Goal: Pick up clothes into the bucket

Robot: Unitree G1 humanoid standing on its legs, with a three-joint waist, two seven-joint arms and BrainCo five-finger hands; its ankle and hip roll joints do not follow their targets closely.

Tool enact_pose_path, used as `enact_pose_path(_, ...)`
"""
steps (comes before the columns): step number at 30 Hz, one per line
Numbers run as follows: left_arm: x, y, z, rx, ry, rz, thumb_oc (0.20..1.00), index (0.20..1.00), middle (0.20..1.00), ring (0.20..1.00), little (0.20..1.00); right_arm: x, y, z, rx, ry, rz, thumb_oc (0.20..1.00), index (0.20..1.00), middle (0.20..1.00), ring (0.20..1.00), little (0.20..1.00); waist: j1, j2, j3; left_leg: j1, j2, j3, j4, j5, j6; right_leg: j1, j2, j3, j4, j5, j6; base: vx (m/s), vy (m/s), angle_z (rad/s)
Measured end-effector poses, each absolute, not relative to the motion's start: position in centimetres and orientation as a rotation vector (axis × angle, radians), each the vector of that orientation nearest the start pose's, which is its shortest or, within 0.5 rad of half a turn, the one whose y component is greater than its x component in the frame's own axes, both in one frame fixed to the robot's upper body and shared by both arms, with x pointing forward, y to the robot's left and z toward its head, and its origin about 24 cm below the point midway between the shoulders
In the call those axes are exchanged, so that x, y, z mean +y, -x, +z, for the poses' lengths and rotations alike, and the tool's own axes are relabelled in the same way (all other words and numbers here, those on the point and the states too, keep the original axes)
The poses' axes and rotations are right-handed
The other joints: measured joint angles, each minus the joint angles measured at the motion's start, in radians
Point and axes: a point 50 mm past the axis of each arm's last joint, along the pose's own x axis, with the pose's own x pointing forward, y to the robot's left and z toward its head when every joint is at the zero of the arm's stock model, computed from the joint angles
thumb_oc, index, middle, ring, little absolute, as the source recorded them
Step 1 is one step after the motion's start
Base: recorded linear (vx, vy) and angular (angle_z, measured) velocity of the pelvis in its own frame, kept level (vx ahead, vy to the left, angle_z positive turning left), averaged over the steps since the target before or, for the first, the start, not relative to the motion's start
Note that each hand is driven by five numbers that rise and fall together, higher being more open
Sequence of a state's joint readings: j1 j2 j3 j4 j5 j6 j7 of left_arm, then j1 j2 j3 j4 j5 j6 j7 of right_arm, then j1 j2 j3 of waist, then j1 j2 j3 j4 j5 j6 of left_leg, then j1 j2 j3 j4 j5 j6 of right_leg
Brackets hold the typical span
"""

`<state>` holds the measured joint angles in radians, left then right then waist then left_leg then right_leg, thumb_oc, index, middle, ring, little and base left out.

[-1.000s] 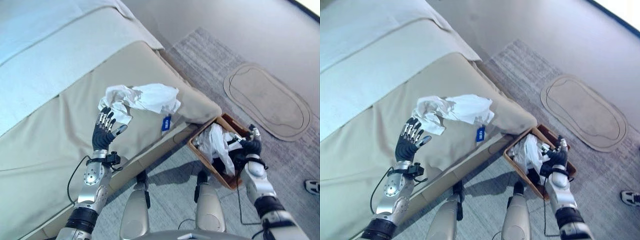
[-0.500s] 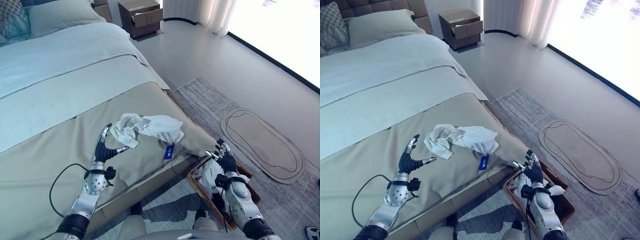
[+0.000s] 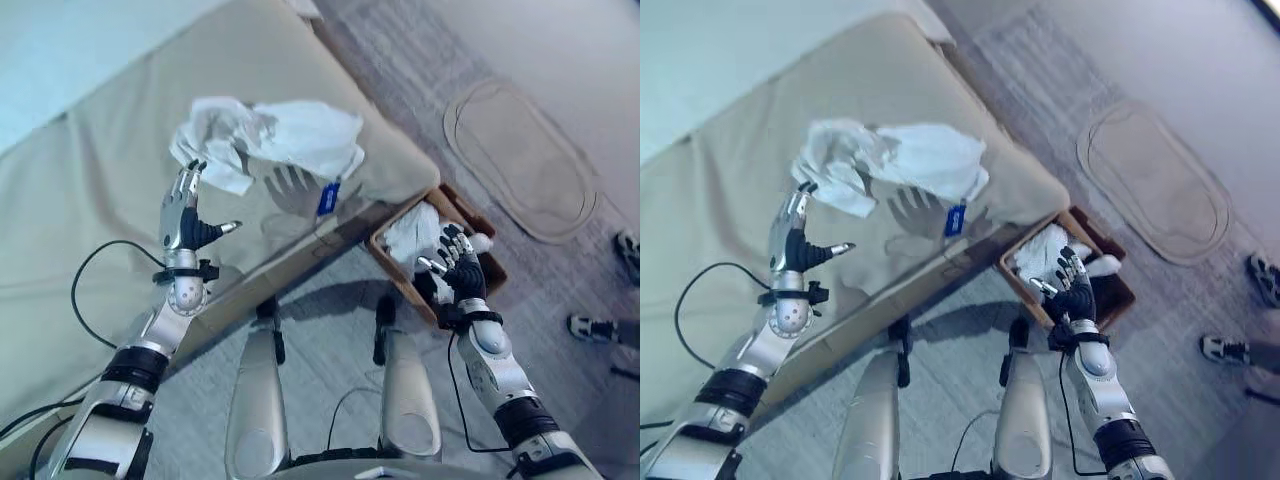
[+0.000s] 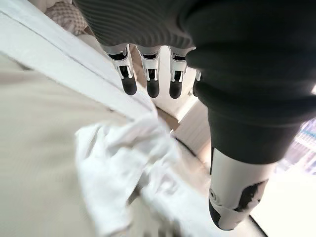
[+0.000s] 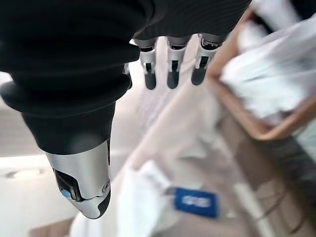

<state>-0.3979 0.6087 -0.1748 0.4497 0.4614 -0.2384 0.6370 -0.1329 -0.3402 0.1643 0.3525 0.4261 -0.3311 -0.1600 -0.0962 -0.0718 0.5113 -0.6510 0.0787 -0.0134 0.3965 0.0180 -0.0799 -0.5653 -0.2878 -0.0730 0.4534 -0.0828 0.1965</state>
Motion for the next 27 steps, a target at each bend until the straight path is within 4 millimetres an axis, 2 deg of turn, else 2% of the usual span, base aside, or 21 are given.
enact_pose_path(5,26.9,-31.5,14.3,-0.539,-1.114,0.517,1.0,1.0,1.0,1.0,1.0,-21.0,-27.1,3.2,-0.085,-0.074,-0.134,1.0,1.0,1.0,1.0,1.0,-0.022,-0.008,0.019,-0.118,0.004,0.001,0.031,0.005,0.006,-0.135,0.003,0.016,0.048,0.001,0.0,-0.09,0.039,-0.06)
enact_pose_path(8,27.4,-31.9,16.3,-0.588,-1.077,0.614,1.0,1.0,1.0,1.0,1.0,-21.0,-27.3,3.9,-0.112,-0.075,-0.141,1.0,1.0,1.0,1.0,1.0,-0.029,-0.011,0.023,-0.159,0.006,0.003,0.034,0.005,0.007,-0.182,0.006,0.022,0.055,0.003,-0.001,-0.04,0.009,-0.06)
enact_pose_path(11,27.8,-32.1,17.8,-0.623,-1.023,0.678,1.0,1.0,1.0,1.0,1.0,-21.1,-27.3,4.1,-0.121,-0.073,-0.144,1.0,1.0,1.0,1.0,1.0,-0.028,-0.012,0.023,-0.179,0.006,0.003,0.036,0.006,0.008,-0.204,0.006,0.021,0.064,0.001,-0.002,0.04,-0.007,0.03)
enact_pose_path(12,28.1,-32.3,18.6,-0.634,-0.989,0.711,1.0,1.0,1.0,1.0,1.0,-21.0,-27.3,4.2,-0.129,-0.077,-0.145,1.0,1.0,1.0,1.0,1.0,-0.028,-0.012,0.023,-0.187,0.006,-0.001,0.036,0.021,0.007,-0.21,0.007,0.019,0.071,0.007,0.0,-0.01,-0.003,0.07)
enact_pose_path(14,28.5,-32.3,19.8,-0.657,-0.957,0.741,1.0,1.0,1.0,1.0,1.0,-21.0,-27.4,4.3,-0.138,-0.077,-0.145,1.0,1.0,1.0,1.0,1.0,-0.03,-0.013,0.023,-0.201,0.007,-0.017,0.039,0.008,0.002,-0.213,0.009,0.006,0.066,-0.006,-0.005,-0.01,-0.018,0.07)
enact_pose_path(17,29.9,-31.9,22.4,-0.713,-1.024,0.787,1.0,1.0,1.0,1.0,1.0,-21.0,-27.6,4.8,-0.159,-0.082,-0.143,1.0,1.0,1.0,1.0,1.0,-0.032,-0.014,0.022,-0.241,0.009,-0.026,0.05,0.016,-0.011,-0.242,0.009,-0.006,0.077,-0.007,-0.005,0.03,-0.01,0.07)
enact_pose_path(23,30.6,-32.1,24.2,-0.736,-1.043,0.837,1.0,1.0,1.0,1.0,1.0,-20.8,-27.9,5.2,-0.175,-0.088,-0.133,1.0,1.0,1.0,1.0,1.0,-0.034,-0.016,0.022,-0.281,0.007,-0.044,0.071,0.015,-0.012,-0.259,0.009,-0.024,0.077,-0.006,-0.005,0.01,0.013,0.05)
enact_pose_path(27,31.3,-31.8,26.6,-0.785,-1.091,0.879,1.0,1.0,1.0,1.0,1.0,-20.2,-28.5,5.9,-0.198,-0.097,-0.105,1.0,1.0,1.0,1.0,1.0,-0.047,-0.021,0.022,-0.324,0.006,-0.049,0.089,0.015,-0.013,-0.289,0.009,-0.028,0.078,-0.002,-0.002,0.0,0.0,0.0)
